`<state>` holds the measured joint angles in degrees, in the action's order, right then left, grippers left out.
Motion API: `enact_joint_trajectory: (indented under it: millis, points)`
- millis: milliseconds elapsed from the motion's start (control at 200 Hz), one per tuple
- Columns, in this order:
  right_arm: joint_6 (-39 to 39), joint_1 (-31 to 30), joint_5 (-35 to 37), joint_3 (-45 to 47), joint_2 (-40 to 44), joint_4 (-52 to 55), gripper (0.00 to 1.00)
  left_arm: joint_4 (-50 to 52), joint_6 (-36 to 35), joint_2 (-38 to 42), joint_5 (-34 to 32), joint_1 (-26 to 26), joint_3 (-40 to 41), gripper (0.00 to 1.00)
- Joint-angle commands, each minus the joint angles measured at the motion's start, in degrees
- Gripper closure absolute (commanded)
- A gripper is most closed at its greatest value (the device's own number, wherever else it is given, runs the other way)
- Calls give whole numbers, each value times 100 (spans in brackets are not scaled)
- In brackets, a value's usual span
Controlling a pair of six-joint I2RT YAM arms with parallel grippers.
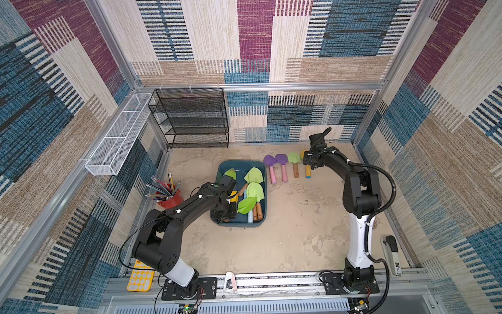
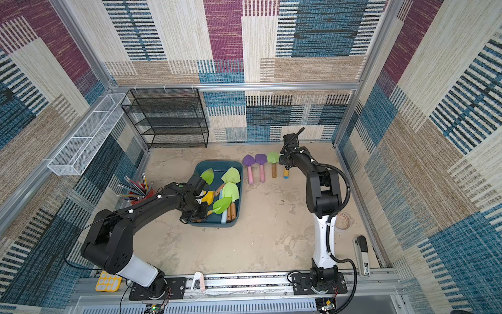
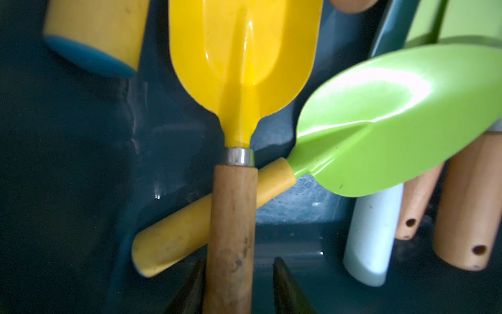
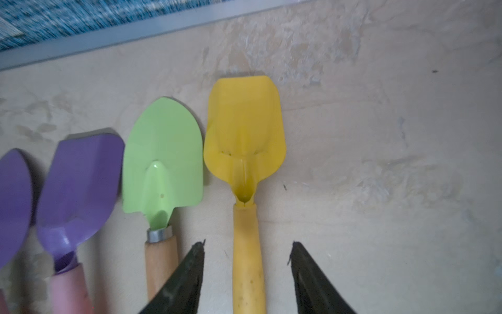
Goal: Take the shovel out of the storage box
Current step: Pick up the shovel from the storage box.
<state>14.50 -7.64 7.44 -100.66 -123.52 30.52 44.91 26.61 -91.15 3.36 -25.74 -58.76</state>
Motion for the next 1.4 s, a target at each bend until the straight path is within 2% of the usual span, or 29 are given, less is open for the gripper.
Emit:
enact_joint_trajectory:
  millis: [0,195,631,1107,1392]
  points:
    - [138,10,-114,225,394,-240,45,130,-165,-50,-53,-19,-86,59]
    - [289,-9,-511,865,1182,-591,44,213,-183,-204,-116,-63,-222,65]
    - [391,-238,-621,1577,2131,-881,46,484,-147,-179,-269,-116,-598,96]
    - [420,-473,-762,1770,2733,-881,46,1127,-222,250,-500,-116,-812,98]
    - [629,-806,-1432,1957,3031,-1059,43,1120,-163,451,-428,-111,-1144,100]
